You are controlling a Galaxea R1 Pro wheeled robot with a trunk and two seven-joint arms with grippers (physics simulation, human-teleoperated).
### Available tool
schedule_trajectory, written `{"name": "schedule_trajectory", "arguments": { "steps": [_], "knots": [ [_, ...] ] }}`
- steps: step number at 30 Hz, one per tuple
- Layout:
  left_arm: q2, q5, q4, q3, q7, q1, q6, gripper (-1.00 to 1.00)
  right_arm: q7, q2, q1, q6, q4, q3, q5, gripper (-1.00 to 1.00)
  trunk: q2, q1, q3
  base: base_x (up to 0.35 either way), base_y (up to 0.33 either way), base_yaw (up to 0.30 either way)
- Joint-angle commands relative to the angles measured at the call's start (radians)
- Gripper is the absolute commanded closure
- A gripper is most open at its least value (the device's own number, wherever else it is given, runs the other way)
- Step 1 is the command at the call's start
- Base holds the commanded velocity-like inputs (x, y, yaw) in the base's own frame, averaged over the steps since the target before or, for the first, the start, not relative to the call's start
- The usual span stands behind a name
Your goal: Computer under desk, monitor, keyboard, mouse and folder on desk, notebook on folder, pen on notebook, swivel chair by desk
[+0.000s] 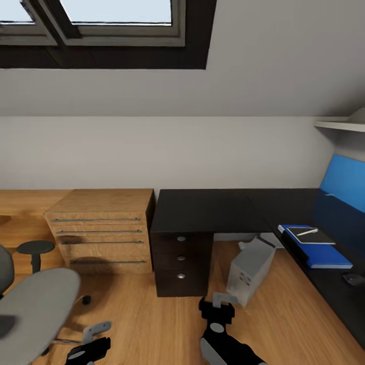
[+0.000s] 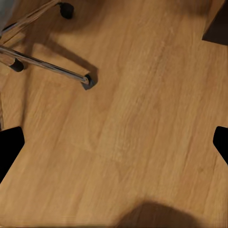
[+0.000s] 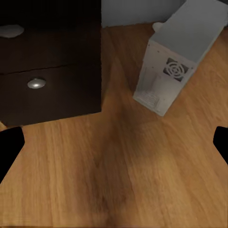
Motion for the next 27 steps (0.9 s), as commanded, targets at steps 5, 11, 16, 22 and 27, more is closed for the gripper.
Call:
{"name": "schedule_trajectory", "arguments": {
  "steps": [5,11,16,22,27],
  "knots": [
    [0.002,0.005,-0.002,-0.005,0.009,-0.002,0.003,-1.0,-0.003,-0.002,-0.001,-0.018,0.074,0.008,-0.007,-1.0,0.02,-0.011,0.008,0.0,0.0,0.13],
    [-0.026,0.006,0.102,-0.022,0.009,-0.002,-0.038,-1.0,0.1,0.0,0.001,-0.148,0.269,0.023,0.048,-1.0,0.062,-0.034,0.027,0.0,0.0,0.027],
    [-0.08,0.004,0.261,-0.028,-0.008,-0.002,-0.159,-1.0,0.206,0.001,0.002,-0.202,0.37,0.025,0.078,-1.0,0.097,-0.054,0.043,0.0,0.0,0.003],
    [-0.135,0.002,0.42,-0.03,-0.114,-0.002,-0.273,-1.0,0.273,0.0,0.003,-0.272,0.445,0.025,0.083,-1.0,0.139,-0.077,0.062,0.0,0.0,0.0],
    [-0.185,0.002,0.544,-0.03,-0.322,-0.002,-0.356,-1.0,0.306,0.005,0.01,-0.339,0.511,0.027,0.088,-1.0,0.174,-0.096,0.077,0.0,0.0,0.0]
  ]
}}
